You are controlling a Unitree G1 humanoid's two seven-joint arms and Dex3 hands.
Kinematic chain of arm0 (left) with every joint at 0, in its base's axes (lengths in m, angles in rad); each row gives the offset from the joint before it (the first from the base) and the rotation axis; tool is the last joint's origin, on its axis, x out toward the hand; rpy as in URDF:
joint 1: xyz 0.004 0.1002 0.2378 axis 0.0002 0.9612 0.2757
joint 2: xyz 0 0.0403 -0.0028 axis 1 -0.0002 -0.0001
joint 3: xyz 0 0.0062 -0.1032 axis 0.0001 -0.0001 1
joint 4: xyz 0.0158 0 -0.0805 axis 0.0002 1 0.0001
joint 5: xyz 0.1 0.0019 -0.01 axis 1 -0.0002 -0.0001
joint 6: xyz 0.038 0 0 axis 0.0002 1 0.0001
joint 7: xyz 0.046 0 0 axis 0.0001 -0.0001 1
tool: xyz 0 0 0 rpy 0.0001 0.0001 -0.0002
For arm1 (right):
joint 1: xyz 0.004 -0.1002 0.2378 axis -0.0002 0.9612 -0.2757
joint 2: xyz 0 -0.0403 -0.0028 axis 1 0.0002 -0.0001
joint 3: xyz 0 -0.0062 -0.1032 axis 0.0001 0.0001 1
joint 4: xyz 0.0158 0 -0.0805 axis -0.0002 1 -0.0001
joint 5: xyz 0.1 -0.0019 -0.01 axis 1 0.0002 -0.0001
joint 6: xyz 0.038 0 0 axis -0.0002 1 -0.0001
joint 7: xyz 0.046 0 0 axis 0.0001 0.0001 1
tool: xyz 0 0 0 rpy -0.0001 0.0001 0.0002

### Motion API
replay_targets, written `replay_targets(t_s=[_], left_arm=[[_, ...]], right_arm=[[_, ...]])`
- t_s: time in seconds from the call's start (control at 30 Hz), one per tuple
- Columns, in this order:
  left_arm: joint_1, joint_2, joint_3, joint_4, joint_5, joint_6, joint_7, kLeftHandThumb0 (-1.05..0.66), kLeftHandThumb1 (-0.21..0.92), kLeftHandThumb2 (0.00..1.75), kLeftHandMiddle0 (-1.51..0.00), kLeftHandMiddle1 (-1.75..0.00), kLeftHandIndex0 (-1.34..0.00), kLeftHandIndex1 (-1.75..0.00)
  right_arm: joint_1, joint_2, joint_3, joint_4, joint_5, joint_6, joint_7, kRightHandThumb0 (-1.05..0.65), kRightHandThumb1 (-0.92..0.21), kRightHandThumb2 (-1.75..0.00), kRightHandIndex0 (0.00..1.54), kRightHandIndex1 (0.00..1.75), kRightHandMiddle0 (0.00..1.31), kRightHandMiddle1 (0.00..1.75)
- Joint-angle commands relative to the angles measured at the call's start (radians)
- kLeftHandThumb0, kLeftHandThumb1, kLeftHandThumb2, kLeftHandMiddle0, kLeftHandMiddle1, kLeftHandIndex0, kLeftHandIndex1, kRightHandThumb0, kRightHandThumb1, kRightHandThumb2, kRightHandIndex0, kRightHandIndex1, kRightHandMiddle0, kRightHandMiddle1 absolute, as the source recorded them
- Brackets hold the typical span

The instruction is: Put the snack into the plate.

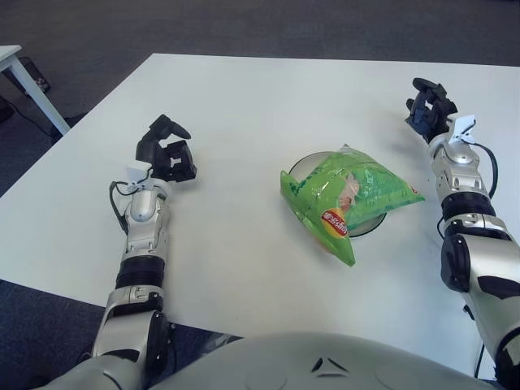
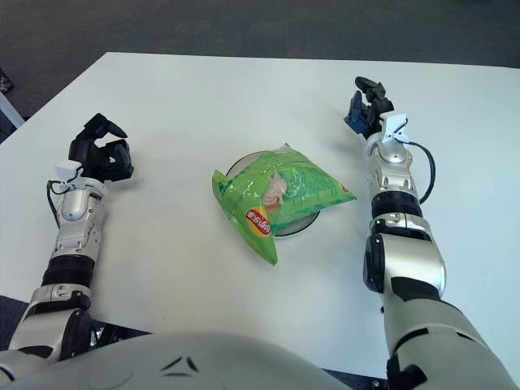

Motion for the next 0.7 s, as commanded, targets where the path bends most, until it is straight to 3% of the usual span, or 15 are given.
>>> replay_targets(t_s=[0.0,0.13,0.27,0.43,0.5,0.57,0.67], left_arm=[[0.084,-0.047,0.008,0.067,-0.009,0.003,0.013,-0.52,0.21,1.44,-1.35,-1.75,-0.70,-1.75],[0.053,-0.018,0.014,0.047,-0.010,0.034,0.004,-0.52,0.21,1.45,-1.35,-1.75,-0.70,-1.75],[0.019,0.014,0.014,-0.013,-0.001,0.104,0.011,-0.52,0.22,1.44,-1.34,-1.75,-0.69,-1.75],[0.018,0.029,0.009,-0.098,0.002,0.176,0.012,-0.51,0.24,1.41,-1.33,-1.75,-0.68,-1.75],[0.019,0.030,0.009,-0.122,-0.001,0.200,0.011,-0.51,0.25,1.40,-1.33,-1.75,-0.67,-1.75],[0.020,0.032,0.011,-0.137,-0.004,0.216,0.008,-0.50,0.26,1.39,-1.33,-1.75,-0.66,-1.75],[0.023,0.032,0.011,-0.164,-0.005,0.239,0.007,-0.50,0.27,1.38,-1.33,-1.75,-0.65,-1.75]], right_arm=[[0.023,0.029,-0.027,-0.005,0.033,-0.031,-0.001,-0.82,-0.92,-0.98,0.27,0.29,0.00,0.89],[0.053,0.053,-0.053,-0.013,0.060,-0.042,-0.001,-0.80,-0.92,-0.93,0.20,0.74,0.00,1.09],[0.107,0.088,-0.077,-0.057,0.089,-0.024,-0.019,-0.76,-0.92,-0.91,0.21,1.02,0.01,1.35],[0.176,0.155,-0.083,-0.192,0.103,0.048,-0.092,-0.69,-0.92,-0.91,0.26,1.25,0.06,1.63],[0.195,0.179,-0.078,-0.250,0.099,0.078,-0.126,-0.53,-0.92,-0.72,0.31,1.30,0.13,1.68],[0.206,0.195,-0.075,-0.289,0.093,0.101,-0.148,-0.44,-0.90,-0.65,0.34,1.38,0.18,1.71],[0.211,0.216,-0.075,-0.327,0.090,0.130,-0.180,-0.39,-0.84,-0.66,0.37,1.48,0.23,1.74]])
